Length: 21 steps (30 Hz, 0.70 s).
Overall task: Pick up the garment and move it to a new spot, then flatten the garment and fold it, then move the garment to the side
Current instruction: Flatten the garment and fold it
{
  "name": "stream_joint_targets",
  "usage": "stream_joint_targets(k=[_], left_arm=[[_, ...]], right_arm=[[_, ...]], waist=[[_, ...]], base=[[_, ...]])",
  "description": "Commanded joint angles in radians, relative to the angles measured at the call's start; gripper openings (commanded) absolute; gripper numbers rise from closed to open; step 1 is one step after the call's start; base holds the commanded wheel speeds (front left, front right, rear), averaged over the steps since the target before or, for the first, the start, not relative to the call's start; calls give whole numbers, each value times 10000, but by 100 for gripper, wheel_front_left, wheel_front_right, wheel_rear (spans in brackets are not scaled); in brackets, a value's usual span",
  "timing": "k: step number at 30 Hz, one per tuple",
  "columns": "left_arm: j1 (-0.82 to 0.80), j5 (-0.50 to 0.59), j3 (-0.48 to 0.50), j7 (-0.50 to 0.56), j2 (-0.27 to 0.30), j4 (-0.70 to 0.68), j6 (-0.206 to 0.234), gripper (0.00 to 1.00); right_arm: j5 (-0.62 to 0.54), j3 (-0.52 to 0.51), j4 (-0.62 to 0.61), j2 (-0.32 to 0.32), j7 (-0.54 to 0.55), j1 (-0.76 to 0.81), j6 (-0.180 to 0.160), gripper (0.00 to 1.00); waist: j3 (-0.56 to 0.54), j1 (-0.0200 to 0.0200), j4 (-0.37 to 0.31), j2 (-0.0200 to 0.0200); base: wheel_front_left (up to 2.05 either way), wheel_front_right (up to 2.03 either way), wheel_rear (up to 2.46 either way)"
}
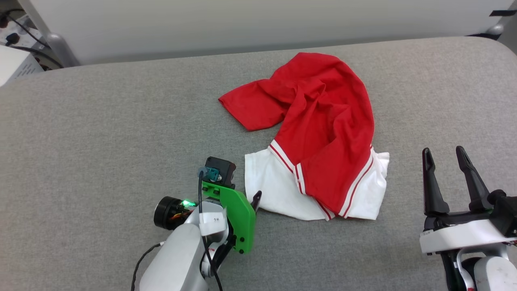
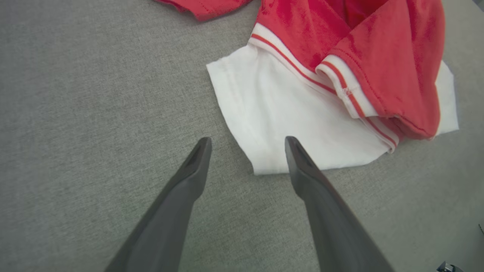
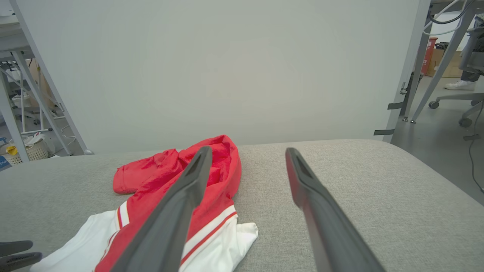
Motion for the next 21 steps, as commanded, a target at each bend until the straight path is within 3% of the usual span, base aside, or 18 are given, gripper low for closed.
stream_joint_targets(k=[1,6,11,12,13,16,21], left_arm=[[-237,177,-36,112,76,113,127,100],[-434,414,-92,281,193,701,416,100],[-305,316,-158,356,253,1299,359,100],[-256,266,-195,442,266,1417,292,55],[-217,192,-225,514,259,1489,210,0],[-114,-78,-278,529,210,1543,-2,0],[-150,-181,24,-495,181,1382,209,0]], right_arm=[[-61,61,-18,40,-29,-195,-7,100],[-105,125,54,119,-63,-317,-7,100],[-116,97,117,161,-86,-349,-7,100],[-130,77,119,173,-90,-347,-7,100],[-145,55,121,184,-92,-341,-7,100],[-220,3,148,205,-98,-312,-7,100],[-309,10,152,203,-104,-317,-7,100]], waist=[[353,0,-343,120],[573,0,-642,120],[612,0,-740,120],[608,0,-729,120],[600,0,-704,120],[538,0,-557,120],[365,0,-243,120]], base=[[0,0,0],[0,0,0],[0,0,0],[0,0,0],[0,0,0],[0,0,0],[0,0,0]])
